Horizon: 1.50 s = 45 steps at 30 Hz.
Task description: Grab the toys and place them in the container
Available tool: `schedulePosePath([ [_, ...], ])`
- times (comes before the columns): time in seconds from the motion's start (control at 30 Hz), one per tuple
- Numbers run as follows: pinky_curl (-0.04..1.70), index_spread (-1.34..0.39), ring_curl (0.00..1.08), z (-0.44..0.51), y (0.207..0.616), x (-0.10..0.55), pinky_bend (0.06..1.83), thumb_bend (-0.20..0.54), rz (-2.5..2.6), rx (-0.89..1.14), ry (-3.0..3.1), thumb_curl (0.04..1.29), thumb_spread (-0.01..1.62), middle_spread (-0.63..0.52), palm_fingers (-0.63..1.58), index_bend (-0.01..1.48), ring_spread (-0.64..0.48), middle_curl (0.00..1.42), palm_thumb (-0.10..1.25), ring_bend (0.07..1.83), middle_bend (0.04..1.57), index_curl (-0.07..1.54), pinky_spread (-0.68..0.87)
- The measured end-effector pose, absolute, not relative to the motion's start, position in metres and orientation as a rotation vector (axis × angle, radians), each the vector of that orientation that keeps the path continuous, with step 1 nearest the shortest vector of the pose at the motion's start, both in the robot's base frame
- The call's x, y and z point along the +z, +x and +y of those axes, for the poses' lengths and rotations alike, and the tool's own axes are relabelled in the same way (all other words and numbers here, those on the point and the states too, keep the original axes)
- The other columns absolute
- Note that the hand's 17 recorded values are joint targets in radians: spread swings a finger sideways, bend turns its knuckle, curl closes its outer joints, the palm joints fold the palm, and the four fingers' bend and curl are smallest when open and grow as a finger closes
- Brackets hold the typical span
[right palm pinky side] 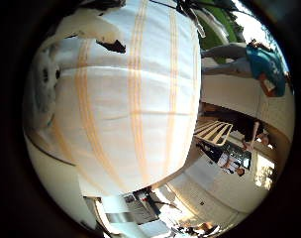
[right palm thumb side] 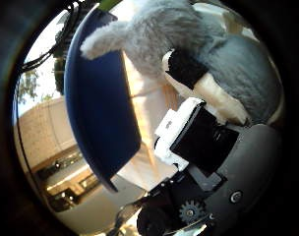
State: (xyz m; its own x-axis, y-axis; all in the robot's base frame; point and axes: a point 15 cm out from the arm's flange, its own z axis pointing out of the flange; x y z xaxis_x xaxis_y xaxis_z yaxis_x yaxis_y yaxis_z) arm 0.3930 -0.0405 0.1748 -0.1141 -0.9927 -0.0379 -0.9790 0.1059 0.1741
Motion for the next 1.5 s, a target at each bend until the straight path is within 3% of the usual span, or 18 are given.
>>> schedulePosePath([
  [0.07,0.5,-0.3,0.53,-0.038,0.396,0.189,1.08,0.033,-2.276,-0.196,2.056,0.42,1.13,-0.08,1.12,0.25,0.09,0.71,0.74,1.25,0.86,0.25,0.42],
  [0.2,0.6,-0.43,0.59,-0.038,0.395,0.221,1.24,0.071,-2.305,-0.127,2.09,0.49,1.11,-0.13,1.12,0.47,0.01,0.81,0.91,1.31,1.0,0.32,0.35],
  [0.43,0.74,-0.58,0.67,-0.034,0.346,0.28,1.37,0.028,-2.249,-0.185,2.072,0.57,1.11,-0.17,0.99,0.71,-0.06,0.93,0.96,1.4,1.12,0.47,0.26],
  [0.73,0.84,-0.68,0.73,-0.002,0.339,0.424,1.46,-0.012,-2.23,-0.039,2.238,0.63,1.14,-0.19,0.86,0.82,-0.09,1.0,0.97,1.49,1.22,0.66,0.2],
  [0.87,0.87,-0.71,0.74,0.041,0.339,0.457,1.48,-0.013,-2.211,-0.024,2.347,0.64,1.15,-0.19,0.83,0.84,-0.1,1.02,0.97,1.52,1.25,0.73,0.18],
  [1.13,0.91,-0.73,0.76,0.076,0.381,0.447,1.52,-0.023,-2.237,0.035,2.422,0.65,1.16,-0.19,0.75,0.84,-0.11,1.03,0.93,1.55,1.3,0.85,0.16],
  [1.23,0.92,-0.74,0.77,0.129,0.397,0.405,1.53,-0.017,-2.138,-0.131,2.461,0.65,1.16,-0.19,0.74,0.84,-0.11,1.04,0.93,1.56,1.32,0.89,0.16],
  [1.5,0.92,-0.73,0.74,0.162,0.431,0.353,1.47,-0.039,-2.099,-0.153,2.474,0.62,1.17,-0.17,0.68,0.78,-0.06,0.98,0.84,1.54,1.28,0.98,0.18],
])
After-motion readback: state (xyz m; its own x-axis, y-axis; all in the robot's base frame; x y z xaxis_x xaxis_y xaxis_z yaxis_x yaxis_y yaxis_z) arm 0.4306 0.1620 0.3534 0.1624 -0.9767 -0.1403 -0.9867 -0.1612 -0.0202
